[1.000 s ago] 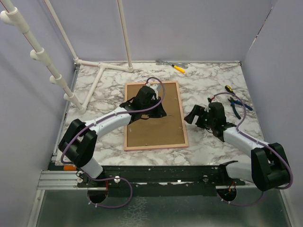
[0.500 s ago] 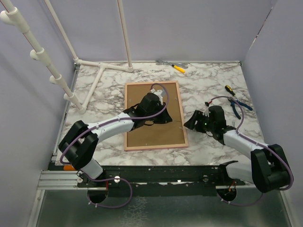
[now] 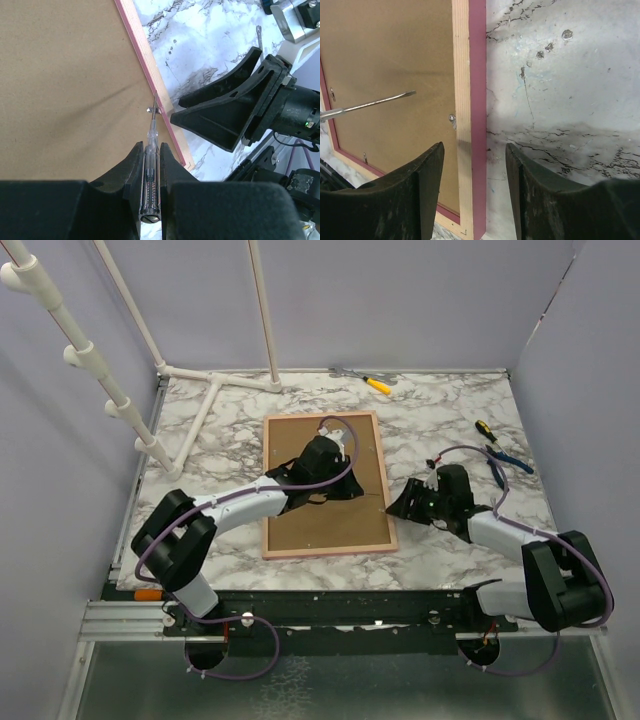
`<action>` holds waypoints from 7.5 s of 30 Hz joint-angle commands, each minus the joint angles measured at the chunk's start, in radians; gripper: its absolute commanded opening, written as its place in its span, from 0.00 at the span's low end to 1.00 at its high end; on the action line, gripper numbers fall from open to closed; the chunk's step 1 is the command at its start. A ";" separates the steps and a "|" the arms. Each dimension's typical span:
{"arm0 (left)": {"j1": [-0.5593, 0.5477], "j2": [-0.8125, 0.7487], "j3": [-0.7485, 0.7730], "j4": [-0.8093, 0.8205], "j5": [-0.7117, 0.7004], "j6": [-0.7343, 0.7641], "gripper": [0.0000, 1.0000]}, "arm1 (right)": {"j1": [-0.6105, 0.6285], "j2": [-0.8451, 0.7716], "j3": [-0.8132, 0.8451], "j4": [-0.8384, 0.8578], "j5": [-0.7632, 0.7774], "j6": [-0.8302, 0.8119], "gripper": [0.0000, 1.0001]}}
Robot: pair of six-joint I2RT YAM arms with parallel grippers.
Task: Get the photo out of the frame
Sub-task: Release the photo frame item from the photo frame.
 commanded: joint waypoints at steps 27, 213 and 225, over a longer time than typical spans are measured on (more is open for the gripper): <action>-0.044 0.113 0.094 -0.073 -0.036 0.010 0.00 | 0.002 0.131 0.091 0.127 0.012 0.022 0.40; -0.037 0.046 0.104 -0.216 0.230 0.068 0.00 | 0.004 0.309 0.196 0.093 0.089 0.003 0.26; -0.034 0.087 0.109 -0.223 0.149 0.027 0.00 | 0.004 0.303 0.193 0.093 0.089 0.005 0.26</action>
